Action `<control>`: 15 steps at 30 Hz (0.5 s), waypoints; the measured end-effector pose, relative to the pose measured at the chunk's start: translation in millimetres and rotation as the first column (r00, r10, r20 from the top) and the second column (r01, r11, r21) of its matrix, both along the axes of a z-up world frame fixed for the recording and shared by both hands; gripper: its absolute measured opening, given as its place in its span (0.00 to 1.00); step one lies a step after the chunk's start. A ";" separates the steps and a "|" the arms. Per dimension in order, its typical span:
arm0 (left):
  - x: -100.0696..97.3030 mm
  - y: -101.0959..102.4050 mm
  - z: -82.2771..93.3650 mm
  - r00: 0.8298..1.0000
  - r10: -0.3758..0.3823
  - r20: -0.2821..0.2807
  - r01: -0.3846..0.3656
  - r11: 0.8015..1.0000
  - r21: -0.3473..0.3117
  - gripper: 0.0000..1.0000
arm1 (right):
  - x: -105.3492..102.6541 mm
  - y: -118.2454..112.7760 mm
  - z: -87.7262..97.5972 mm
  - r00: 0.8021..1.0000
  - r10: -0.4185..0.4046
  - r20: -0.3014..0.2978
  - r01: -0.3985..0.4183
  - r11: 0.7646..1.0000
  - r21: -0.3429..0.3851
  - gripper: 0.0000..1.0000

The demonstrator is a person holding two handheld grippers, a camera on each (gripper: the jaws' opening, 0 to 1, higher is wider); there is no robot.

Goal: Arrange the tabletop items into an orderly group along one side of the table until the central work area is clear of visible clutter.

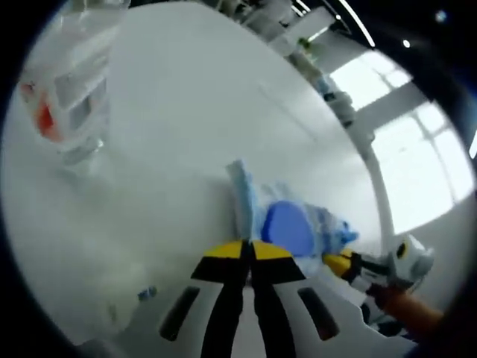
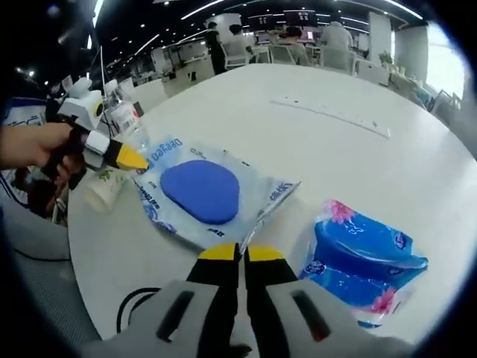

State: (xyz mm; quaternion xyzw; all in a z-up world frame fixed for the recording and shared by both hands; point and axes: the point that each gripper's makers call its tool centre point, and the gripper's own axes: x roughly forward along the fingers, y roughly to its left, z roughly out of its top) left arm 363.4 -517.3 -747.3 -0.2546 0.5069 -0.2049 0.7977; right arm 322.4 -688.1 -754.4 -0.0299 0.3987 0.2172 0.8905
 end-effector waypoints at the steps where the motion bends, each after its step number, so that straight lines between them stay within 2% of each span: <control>1: 0.5 0.6 -1.3 1.000 -0.001 0.002 0.001 1.000 0.007 0.00 | -0.6 0.5 -0.6 1.000 0.001 -0.001 -0.001 1.000 0.000 0.01; 9: 6.1 2.8 -6.1 1.000 0.015 -0.002 -0.015 1.000 0.016 0.03 | -3.5 1.7 -6.5 1.000 0.004 -0.008 -0.004 1.000 -0.018 0.02; 15: 9.0 7.1 -7.2 0.999 0.001 0.035 -0.003 0.999 0.048 0.05 | -4.6 1.7 -8.1 1.000 0.006 -0.007 -0.006 1.000 -0.028 0.03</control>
